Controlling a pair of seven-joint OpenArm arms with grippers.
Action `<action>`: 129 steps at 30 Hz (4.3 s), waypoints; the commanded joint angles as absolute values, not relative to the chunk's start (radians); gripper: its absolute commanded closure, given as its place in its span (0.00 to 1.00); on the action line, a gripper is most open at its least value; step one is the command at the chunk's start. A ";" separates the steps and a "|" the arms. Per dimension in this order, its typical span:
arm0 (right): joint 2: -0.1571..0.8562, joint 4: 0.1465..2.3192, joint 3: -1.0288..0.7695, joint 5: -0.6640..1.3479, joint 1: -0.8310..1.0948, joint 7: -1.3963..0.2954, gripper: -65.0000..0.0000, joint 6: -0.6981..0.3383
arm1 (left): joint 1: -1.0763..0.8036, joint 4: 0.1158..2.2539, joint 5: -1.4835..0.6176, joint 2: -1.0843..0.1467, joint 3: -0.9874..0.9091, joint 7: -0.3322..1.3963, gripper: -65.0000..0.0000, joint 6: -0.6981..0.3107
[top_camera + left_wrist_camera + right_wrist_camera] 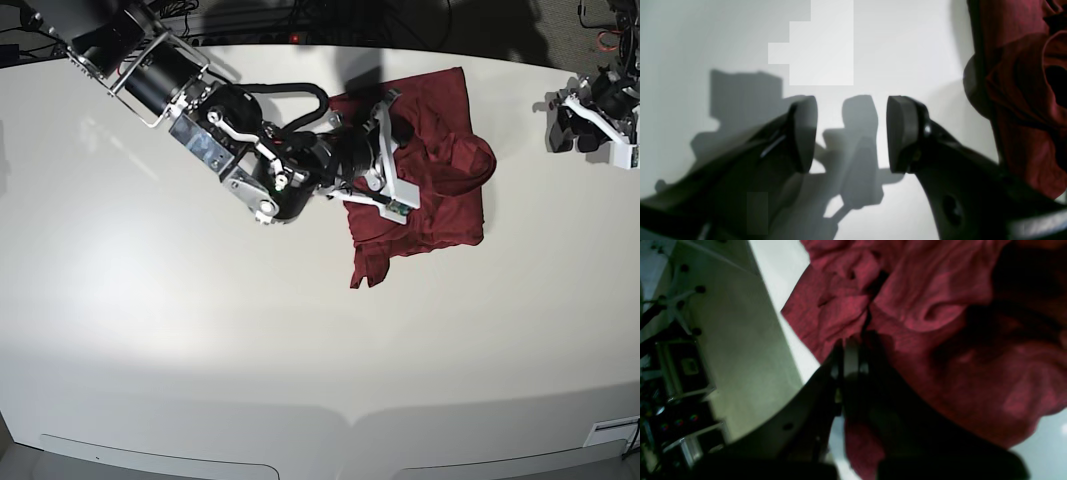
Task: Fold the T-shirt properly
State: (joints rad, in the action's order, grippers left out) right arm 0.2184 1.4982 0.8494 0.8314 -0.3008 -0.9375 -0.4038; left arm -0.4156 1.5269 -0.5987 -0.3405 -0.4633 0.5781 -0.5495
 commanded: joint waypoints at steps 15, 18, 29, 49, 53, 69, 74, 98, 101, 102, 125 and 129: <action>-0.023 1.261 0.864 0.655 -0.423 -0.732 1.00 -0.410 | -0.416 1.543 -0.610 -0.358 -0.471 0.560 0.51 -0.553; -0.059 1.261 0.864 0.618 -0.487 -0.731 1.00 -0.410 | -0.416 1.543 -0.610 -0.358 -0.471 0.561 0.51 -0.553; -0.059 1.103 0.864 0.423 -0.704 -0.699 1.00 -0.276 | -0.422 1.544 -0.686 -0.358 -0.471 0.609 0.53 -0.554; 0.011 1.102 0.865 0.857 -0.685 -0.910 1.00 -0.461 | -0.409 1.544 -1.045 -0.294 -0.247 0.654 1.00 -0.698; 0.017 1.102 0.865 0.908 -0.667 -0.942 1.00 -0.501 | -0.369 1.544 -1.041 -0.294 -0.177 0.651 1.00 -0.698; 0.014 1.106 0.864 0.990 -0.671 -0.992 1.00 -0.577 | -0.350 1.542 -0.520 -0.294 -0.070 0.474 1.00 -0.419; 0.011 1.146 0.864 1.095 -0.706 -0.990 1.00 -0.578 | -0.348 1.479 -0.489 -0.294 -0.070 0.466 1.00 -0.410; -0.006 1.050 1.052 0.588 -0.606 -0.593 1.00 -0.469 | -0.349 1.328 -0.481 -0.294 -0.070 0.471 1.00 -0.438; -0.051 0.966 1.052 0.525 -0.645 -0.516 1.00 -0.433 | -0.353 1.328 -0.506 -0.294 -0.070 0.477 1.00 -0.476; -0.071 0.931 1.052 0.501 -0.660 -0.490 1.00 -0.427 | -0.355 1.328 -0.506 -0.294 -0.070 0.478 1.00 -0.479; -0.157 0.716 0.791 0.399 -0.789 -0.600 1.00 -0.414 | -0.413 1.328 -0.474 -0.322 -0.072 0.455 1.00 -0.505; -0.157 0.716 0.752 0.419 -0.763 -0.707 1.00 -0.471 | -0.413 1.328 -0.470 -0.350 -0.075 0.447 1.00 -0.505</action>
